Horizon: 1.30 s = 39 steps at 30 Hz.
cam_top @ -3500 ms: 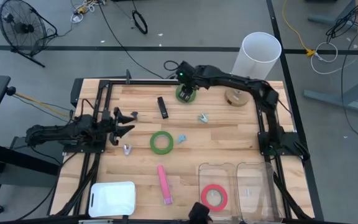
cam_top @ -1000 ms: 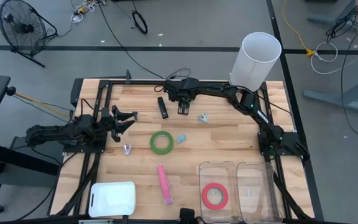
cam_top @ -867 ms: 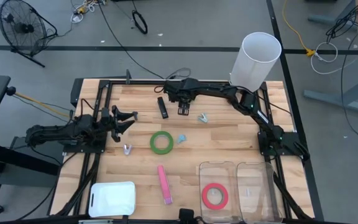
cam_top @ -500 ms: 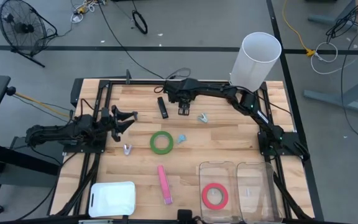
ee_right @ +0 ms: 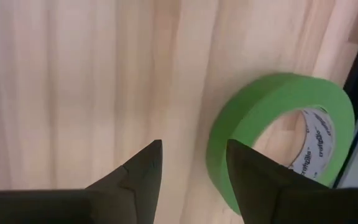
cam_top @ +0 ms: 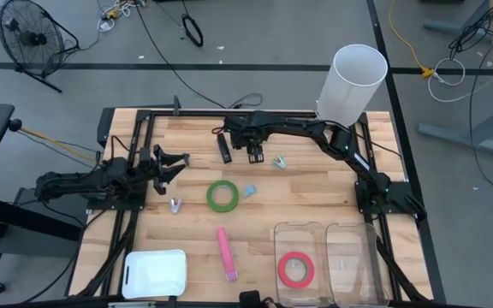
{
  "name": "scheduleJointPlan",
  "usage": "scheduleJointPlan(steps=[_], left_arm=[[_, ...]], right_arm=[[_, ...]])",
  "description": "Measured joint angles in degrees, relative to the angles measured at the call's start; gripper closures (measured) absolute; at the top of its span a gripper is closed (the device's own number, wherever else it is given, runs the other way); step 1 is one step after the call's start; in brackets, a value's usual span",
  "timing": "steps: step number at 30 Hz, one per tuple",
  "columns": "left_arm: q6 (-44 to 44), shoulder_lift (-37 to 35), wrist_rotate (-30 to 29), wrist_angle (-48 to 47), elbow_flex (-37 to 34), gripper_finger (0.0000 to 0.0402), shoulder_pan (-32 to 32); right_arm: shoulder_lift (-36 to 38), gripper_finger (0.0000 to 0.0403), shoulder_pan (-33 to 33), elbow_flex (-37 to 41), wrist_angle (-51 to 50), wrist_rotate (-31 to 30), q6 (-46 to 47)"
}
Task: Pick and place Stapler, Stapler remover, tape
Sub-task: Put the top green tape into the left transparent bin
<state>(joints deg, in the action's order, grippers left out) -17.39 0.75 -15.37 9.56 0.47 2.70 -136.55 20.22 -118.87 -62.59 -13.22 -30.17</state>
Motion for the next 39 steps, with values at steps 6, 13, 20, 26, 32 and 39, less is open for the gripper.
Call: scheduleJointPlan(steps=[6,13,20,26,32,39], left_arm=[[0.0,0.0,0.55,-0.06,0.0,0.0207,0.02],[0.04,-0.01,0.56,-0.14,0.0,0.0207,0.02],[0.07,-0.01,0.58,-0.25,0.0,0.0207,0.02],[0.11,-0.02,0.28,-0.28,0.0,0.0207,0.04],[0.15,-0.02,0.17,-0.28,0.0,0.0207,0.04],[0.2,-0.02,0.14,-0.3,0.0,0.0207,0.04]], right_arm=[[0.1,0.0224,1.66,0.0,0.67,3.07,1.31],[0.46,0.0224,3.42,-0.01,1.0,2.72,1.08],[-0.23,0.0225,4.6,2.62,2.03,2.86,3.42],[-0.24,0.0225,4.58,2.71,2.91,2.42,3.1],[-0.24,0.0271,4.58,2.71,3.42,0.43,2.22],[-0.24,0.034,4.9,2.36,2.75,0.73,6.05]])
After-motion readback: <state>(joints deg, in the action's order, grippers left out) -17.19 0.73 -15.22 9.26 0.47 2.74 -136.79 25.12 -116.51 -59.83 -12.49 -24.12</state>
